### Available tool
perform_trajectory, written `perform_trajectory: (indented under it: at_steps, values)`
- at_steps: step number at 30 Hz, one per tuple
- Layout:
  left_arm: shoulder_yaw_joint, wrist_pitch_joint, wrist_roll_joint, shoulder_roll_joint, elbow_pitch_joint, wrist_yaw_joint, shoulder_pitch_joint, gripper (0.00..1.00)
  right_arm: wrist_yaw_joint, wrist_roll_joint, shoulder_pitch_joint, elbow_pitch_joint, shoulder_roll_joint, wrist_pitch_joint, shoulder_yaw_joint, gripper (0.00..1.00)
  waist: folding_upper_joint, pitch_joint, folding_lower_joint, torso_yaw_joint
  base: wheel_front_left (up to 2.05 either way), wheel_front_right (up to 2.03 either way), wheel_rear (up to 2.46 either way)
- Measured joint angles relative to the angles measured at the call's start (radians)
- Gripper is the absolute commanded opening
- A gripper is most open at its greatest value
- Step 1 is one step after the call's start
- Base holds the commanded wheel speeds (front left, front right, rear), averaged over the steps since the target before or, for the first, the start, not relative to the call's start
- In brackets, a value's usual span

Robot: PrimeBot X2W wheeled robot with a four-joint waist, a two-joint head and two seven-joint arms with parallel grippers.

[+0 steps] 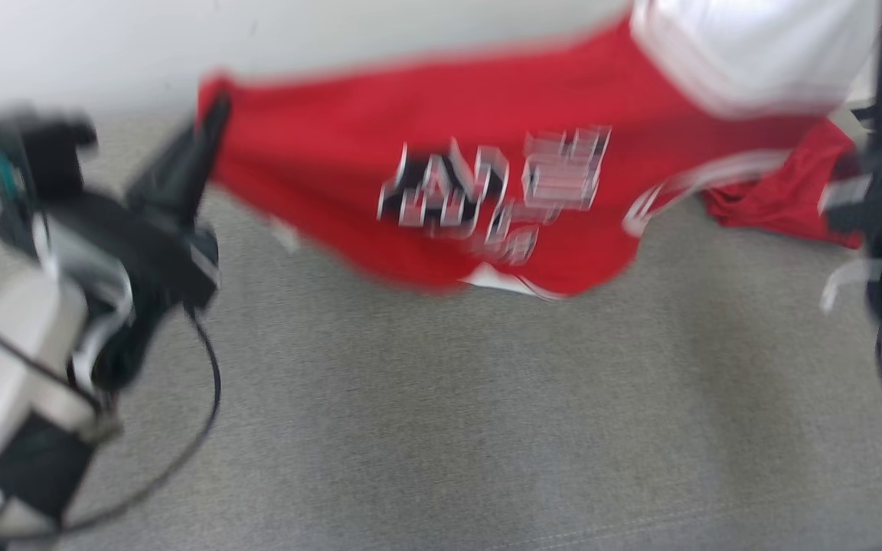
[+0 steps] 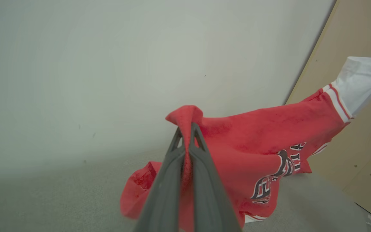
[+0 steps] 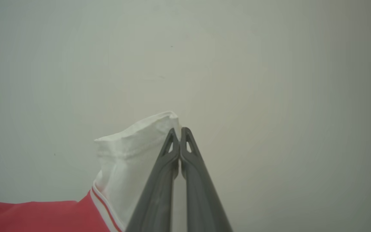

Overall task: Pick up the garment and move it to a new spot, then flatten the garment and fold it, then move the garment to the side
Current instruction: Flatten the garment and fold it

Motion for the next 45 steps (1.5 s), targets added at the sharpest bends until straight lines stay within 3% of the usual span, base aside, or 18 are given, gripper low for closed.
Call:
perform_trajectory:
  at_steps: [3,11,16,26,28,33,35,36,37,38,45]
  values:
    - [-0.007,-0.051,-0.014,0.016,-0.039,0.000,0.185,0.00,0.000,0.028,0.208,-0.052,-0.001,0.000,-0.001,0.00,0.0000,-0.016,0.0001,0.029,0.00,0.00,0.00]
    - [-0.041,-0.161,-0.022,-0.006,-0.045,0.000,0.459,0.00,-0.001,0.075,0.501,-0.078,0.024,0.000,-0.010,0.00,0.0000,-0.013,0.0001,0.054,0.00,0.00,0.00]
    - [-0.055,-0.199,-0.003,-0.039,-0.016,0.001,0.513,0.00,-0.002,0.086,0.559,-0.047,0.033,0.000,-0.013,0.00,0.0001,0.002,0.0001,0.052,0.00,0.00,0.00]
    - [-0.090,-0.210,0.030,-0.096,0.059,0.009,0.535,0.12,0.000,0.085,0.564,0.028,0.032,0.008,0.060,0.00,0.0003,0.019,0.0003,0.055,0.00,0.00,0.00]
    - [-0.101,-0.210,0.047,-0.104,0.076,0.009,0.535,0.22,0.000,0.079,0.564,0.044,0.027,0.013,0.077,0.00,0.0002,0.017,0.0003,0.059,0.00,0.00,0.00]
    - [-0.113,-0.217,0.075,-0.100,0.101,0.009,0.538,0.28,0.000,0.079,0.562,0.052,0.022,0.017,0.092,0.00,0.0002,0.012,0.0003,0.063,0.00,0.00,0.00]
    - [-0.112,-0.219,0.078,-0.099,0.102,0.009,0.544,0.39,0.000,0.079,0.561,0.053,0.021,0.017,0.087,0.00,0.0003,0.010,0.0003,0.063,0.00,0.00,0.00]
    - [-0.116,-0.219,0.085,-0.098,0.103,0.009,0.546,0.60,0.000,0.079,0.560,0.054,0.019,0.017,0.087,0.00,0.0002,0.009,0.0003,0.063,0.00,0.00,0.00]
    - [-0.121,-0.220,0.095,-0.096,0.104,0.009,0.547,0.89,0.000,0.080,0.560,0.056,0.016,0.017,0.087,0.00,0.0002,0.008,0.0003,0.063,0.00,0.00,0.00]
    - [-0.139,-0.220,0.120,-0.090,0.108,0.009,0.549,1.00,0.000,0.080,0.560,0.062,0.011,0.016,0.089,0.00,0.0002,0.006,0.0003,0.063,0.00,0.00,0.00]
    - [-0.166,-0.221,0.151,-0.077,0.099,0.009,0.584,1.00,0.000,0.082,0.565,0.074,0.005,0.016,0.101,0.00,0.0002,0.000,0.0003,0.063,0.00,0.00,0.00]
